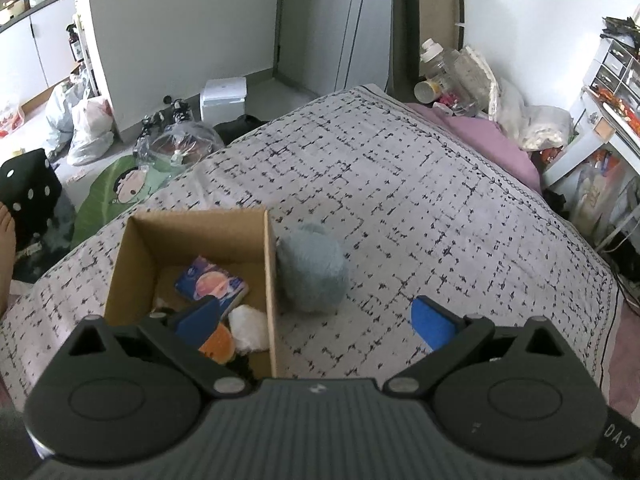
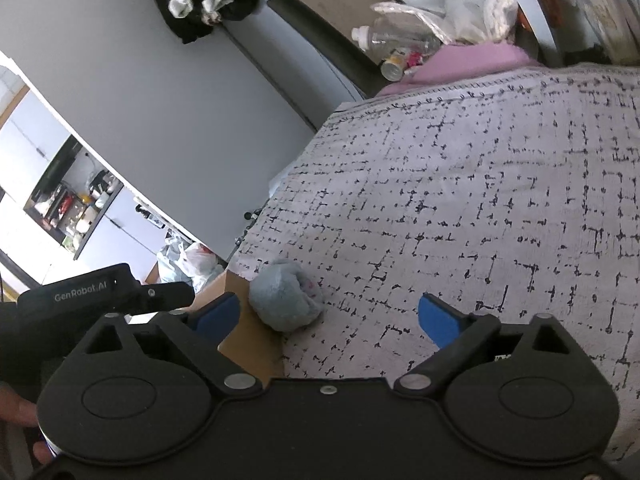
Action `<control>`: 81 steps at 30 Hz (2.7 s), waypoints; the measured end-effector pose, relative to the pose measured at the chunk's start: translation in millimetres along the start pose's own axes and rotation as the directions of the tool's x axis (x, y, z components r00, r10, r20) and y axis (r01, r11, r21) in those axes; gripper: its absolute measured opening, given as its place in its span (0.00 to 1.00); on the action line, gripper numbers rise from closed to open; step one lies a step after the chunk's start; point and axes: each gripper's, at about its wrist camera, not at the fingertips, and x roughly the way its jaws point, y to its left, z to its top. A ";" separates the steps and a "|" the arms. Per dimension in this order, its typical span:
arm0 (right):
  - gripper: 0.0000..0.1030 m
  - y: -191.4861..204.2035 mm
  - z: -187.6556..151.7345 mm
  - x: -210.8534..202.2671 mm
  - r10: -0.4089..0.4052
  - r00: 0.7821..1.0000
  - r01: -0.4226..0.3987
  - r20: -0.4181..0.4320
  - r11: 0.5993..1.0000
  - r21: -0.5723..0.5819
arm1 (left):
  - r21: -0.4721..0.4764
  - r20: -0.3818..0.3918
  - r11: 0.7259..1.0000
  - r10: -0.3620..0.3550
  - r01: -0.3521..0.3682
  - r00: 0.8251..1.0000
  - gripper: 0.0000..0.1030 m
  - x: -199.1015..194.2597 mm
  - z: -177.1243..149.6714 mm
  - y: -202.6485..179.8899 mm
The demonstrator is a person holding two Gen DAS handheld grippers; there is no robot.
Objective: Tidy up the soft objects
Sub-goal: 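Move left tool to the grey fluffy plush beside the box, then close left tool on the grey fluffy plush, then lift the grey fluffy plush with left tool toward the box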
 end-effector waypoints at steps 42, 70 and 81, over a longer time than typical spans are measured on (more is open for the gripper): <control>0.84 -63.8 15.3 43.8 0.072 0.994 -0.052 -0.083 0.973 0.226 | 0.110 -0.100 0.970 0.228 -0.217 0.968 0.24 133.9 32.4 -40.2; 0.85 -67.2 16.1 51.8 0.069 0.991 -0.040 -0.114 0.971 0.236 | -0.043 -0.131 0.990 -0.139 0.134 0.982 0.27 128.0 34.5 -63.7; 0.84 -65.4 23.0 68.4 0.037 0.993 -0.012 -0.111 0.976 0.218 | -0.050 -0.080 0.995 -0.086 0.082 0.993 0.28 118.2 41.6 -50.5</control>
